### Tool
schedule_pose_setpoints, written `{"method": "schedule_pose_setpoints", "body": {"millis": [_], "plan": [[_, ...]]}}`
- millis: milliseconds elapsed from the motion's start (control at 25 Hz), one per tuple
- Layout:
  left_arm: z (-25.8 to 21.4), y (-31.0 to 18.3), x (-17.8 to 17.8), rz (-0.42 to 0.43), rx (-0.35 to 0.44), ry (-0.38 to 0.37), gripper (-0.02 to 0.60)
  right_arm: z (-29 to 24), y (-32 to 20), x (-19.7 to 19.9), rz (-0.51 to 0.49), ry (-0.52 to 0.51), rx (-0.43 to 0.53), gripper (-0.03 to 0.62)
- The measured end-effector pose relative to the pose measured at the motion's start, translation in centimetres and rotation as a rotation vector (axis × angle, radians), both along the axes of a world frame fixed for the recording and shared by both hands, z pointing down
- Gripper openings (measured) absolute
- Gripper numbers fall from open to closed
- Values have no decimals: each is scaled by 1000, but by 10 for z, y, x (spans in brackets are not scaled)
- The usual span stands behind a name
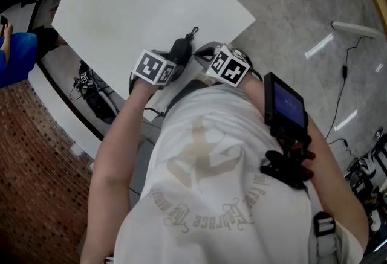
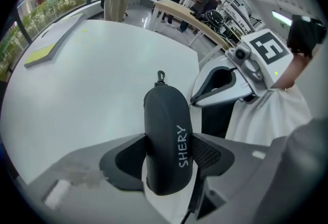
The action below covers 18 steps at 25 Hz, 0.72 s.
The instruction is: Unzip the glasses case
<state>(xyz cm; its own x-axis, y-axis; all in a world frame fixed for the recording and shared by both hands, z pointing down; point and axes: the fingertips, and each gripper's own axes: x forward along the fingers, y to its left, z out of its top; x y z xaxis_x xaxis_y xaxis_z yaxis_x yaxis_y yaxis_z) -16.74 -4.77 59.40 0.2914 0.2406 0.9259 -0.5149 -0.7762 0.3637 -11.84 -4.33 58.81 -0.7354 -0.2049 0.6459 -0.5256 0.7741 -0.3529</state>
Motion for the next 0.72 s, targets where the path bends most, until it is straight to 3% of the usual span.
{"method": "schedule_pose_setpoints", "body": {"millis": [720], "plan": [[9, 22, -12, 339, 55, -39, 288, 1, -11, 18, 38, 34, 13, 6]]}}
